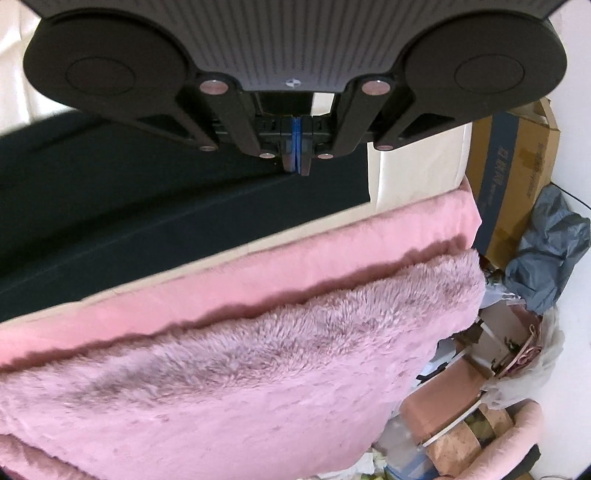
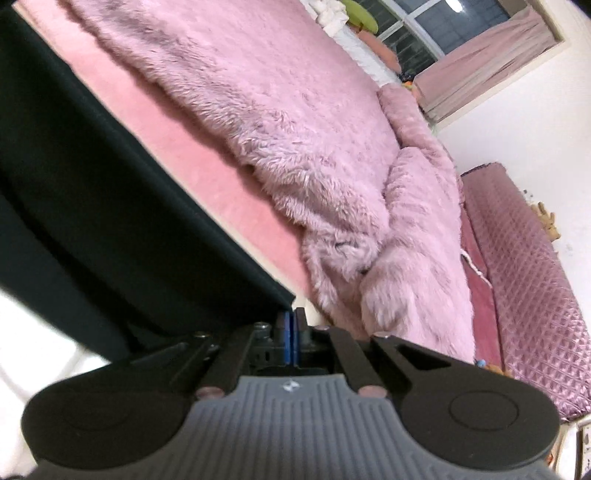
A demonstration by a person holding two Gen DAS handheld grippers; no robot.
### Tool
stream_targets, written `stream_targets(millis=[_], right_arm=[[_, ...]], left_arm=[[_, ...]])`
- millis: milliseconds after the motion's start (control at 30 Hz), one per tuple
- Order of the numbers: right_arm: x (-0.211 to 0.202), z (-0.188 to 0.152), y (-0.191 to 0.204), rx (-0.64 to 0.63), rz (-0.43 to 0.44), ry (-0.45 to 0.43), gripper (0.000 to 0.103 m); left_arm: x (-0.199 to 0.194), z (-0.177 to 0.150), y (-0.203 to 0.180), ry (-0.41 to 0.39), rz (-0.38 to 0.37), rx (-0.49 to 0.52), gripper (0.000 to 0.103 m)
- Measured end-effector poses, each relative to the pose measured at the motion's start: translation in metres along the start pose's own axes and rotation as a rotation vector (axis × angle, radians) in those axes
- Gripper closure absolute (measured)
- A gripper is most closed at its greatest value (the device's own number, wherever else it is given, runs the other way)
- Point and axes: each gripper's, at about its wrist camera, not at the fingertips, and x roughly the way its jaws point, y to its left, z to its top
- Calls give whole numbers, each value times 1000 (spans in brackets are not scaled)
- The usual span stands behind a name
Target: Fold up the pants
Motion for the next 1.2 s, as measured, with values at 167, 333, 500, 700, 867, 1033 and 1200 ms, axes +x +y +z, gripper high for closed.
stream_targets(millis=[167, 333, 500, 700, 867, 1033, 1200], right_arm=[[64, 30, -3, 41, 45, 65, 103], [117, 41, 8, 57, 79, 123, 103], [156, 42, 20, 62, 110, 164, 103], [176, 34, 31, 71, 126, 172, 103], [175, 34, 37, 63, 110, 164, 103], [177, 34, 39, 62, 104, 169, 103], [179, 36, 42, 38, 93, 181, 103]], left_arm=[[43, 29, -10, 40, 18, 8, 103], [88, 43, -26, 68, 51, 49, 103], [122, 45, -32, 99, 120, 72, 103], [120, 33, -16, 2, -104, 12, 91], [106, 26, 9, -49, -270, 12, 54], [121, 21, 7, 16, -308, 75, 48], [143, 12, 10, 45, -291, 42, 40]])
